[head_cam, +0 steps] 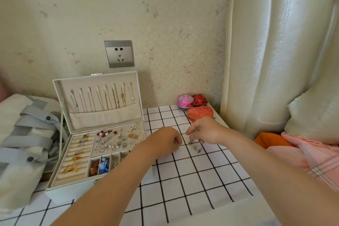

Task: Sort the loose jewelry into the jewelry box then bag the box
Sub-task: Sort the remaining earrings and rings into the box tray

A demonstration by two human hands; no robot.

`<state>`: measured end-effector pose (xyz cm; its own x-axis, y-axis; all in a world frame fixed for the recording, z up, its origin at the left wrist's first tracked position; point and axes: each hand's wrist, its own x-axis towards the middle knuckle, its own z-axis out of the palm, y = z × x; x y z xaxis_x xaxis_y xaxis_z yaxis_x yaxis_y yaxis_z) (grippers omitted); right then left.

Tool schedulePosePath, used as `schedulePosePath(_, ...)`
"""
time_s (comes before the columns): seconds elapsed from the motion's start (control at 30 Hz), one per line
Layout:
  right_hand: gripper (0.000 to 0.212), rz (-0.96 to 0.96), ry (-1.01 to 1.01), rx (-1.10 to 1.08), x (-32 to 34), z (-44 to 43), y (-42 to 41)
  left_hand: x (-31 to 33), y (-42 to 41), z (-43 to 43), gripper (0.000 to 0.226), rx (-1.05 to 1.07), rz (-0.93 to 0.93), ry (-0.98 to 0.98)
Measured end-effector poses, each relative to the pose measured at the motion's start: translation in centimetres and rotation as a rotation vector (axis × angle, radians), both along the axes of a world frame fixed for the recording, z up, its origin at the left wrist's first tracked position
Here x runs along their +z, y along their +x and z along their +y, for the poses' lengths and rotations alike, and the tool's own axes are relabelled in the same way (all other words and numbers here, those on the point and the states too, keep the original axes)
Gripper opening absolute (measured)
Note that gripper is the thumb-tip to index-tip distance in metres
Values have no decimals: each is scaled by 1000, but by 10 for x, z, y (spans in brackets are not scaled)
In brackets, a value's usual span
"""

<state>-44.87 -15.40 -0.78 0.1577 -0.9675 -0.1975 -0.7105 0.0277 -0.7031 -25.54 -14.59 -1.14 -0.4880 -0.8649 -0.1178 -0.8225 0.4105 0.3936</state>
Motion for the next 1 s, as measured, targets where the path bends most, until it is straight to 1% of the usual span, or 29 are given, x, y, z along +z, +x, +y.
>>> schedulePosePath(0.1, 17, -33, 66, -23, 4, 4, -1, 4, 2, -1, 21, 0, 45, -22)
schedulePosePath(0.23, 15, -269, 149, -85, 14, 7, 3, 12, 8, -1, 15, 27, 144, -23)
schedulePosePath(0.37, 18, -423, 218, -105, 28, 9, 18, 24, 19, 3, 8, 150, 360, -12)
schedulePosePath(0.47, 18, -493, 215, -102, 37, 14, 38, 37, 35, 10, 8, 211, 455, -25)
schedulePosePath(0.57, 15, -521, 153, -122, 48, 19, 63, 50, 56, 23, 8, 243, 513, -34)
schedulePosePath(0.67, 14, -472, 56, -106, 56, 28, 88, 57, 78, 34, 9, 303, 541, -40)
schedulePosePath(0.77, 14, -339, -54, -72, 52, 35, 112, 57, 102, 45, 16, 364, 539, -33)
schedulePosePath(0.83, 15, -274, -107, -45, 44, 38, 124, 55, 117, 52, 12, 397, 508, -45)
schedulePosePath(0.9, 16, -153, -169, -22, 34, 39, 133, 54, 129, 57, 7, 416, 460, -62)
schedulePosePath(1.0, 16, 30, -279, 9, 28, 38, 140, 53, 140, 60, 8, 440, 444, -84)
